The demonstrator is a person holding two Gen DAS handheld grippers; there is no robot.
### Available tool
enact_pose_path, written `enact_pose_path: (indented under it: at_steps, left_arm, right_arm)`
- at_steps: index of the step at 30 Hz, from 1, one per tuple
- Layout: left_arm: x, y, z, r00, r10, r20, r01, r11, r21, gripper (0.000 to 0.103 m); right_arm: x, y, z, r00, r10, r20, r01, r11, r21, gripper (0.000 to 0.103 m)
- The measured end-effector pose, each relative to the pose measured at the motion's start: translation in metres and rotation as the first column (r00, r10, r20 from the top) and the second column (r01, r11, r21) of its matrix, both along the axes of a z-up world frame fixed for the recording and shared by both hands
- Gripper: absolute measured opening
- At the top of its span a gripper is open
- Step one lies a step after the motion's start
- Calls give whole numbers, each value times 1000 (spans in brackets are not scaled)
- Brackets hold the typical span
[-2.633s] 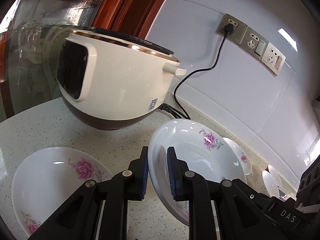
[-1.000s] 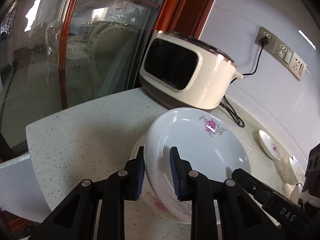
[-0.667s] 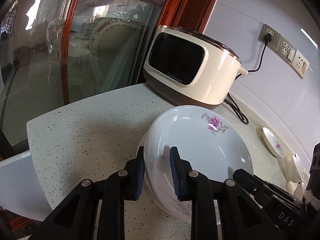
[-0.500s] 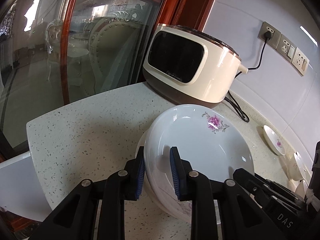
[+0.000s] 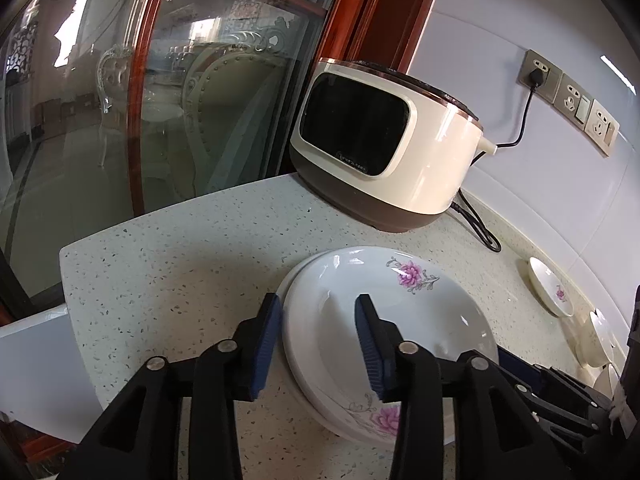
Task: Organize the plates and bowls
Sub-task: 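Open both grippers and pull them away from the stacked plates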
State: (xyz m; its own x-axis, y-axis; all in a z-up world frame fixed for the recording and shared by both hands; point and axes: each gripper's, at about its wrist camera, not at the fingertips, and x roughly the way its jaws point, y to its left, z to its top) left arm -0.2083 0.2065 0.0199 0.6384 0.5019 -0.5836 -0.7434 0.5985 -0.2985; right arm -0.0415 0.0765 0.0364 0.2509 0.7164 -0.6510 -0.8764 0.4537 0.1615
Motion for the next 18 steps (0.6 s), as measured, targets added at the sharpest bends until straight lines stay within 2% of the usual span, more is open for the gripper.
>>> enact_pose_path:
  at_steps: [2, 4, 7, 9, 12, 15, 16, 18]
  left_arm:
    - [-1, -1, 2, 1000, 13, 1, -13, 1000, 8, 58]
    - [-2, -4, 4, 1000, 29, 1, -29, 999, 32, 69]
    - [-1, -14, 13, 999, 44, 1, -44, 994, 101, 81]
    - [3, -26, 23, 1000, 20, 16, -22, 988, 150, 84]
    - [17, -39, 31, 999, -37, 17, 33, 984, 175, 86]
    - [41, -50, 37, 993, -117, 11, 114, 980, 162, 87]
    - [51, -52, 39, 989, -148, 3, 146, 979, 144, 87]
    - [74, -55, 44, 981, -192, 1, 190, 976, 108, 87]
  right_arm:
    - [2, -7, 8, 998, -37, 44, 36, 999, 26, 64]
    - [10, -19, 17, 993, -99, 64, 94, 993, 75, 75]
    - [29, -34, 22, 977, -208, 41, 202, 972, 118, 79]
    - [44, -43, 23, 964, -267, 0, 265, 956, 125, 79]
    - [64, -60, 24, 928, -371, -31, 371, 916, 153, 79]
    - [81, -73, 32, 894, -447, 23, 439, 885, 155, 90]
    - [87, -76, 34, 882, -470, 48, 460, 877, 139, 90]
    - [104, -87, 37, 836, -538, 107, 532, 843, 81, 90]
